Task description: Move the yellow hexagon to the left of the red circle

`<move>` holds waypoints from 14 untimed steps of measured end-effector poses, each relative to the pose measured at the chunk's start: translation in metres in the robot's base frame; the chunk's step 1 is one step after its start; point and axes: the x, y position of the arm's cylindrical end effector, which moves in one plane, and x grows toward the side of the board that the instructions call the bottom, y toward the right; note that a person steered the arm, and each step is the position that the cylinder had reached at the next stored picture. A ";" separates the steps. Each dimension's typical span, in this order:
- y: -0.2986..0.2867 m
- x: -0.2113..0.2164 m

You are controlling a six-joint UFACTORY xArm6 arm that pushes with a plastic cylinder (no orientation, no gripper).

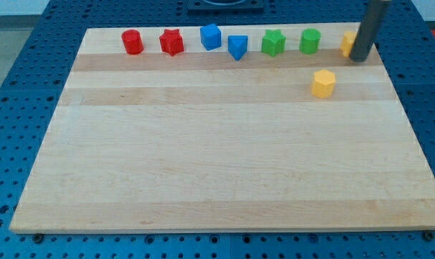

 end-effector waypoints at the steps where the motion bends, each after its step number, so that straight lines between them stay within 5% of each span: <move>1: -0.001 -0.006; 3: 0.000 0.010; 5: 0.001 0.081; 7: -0.005 0.081; 14: -0.214 0.081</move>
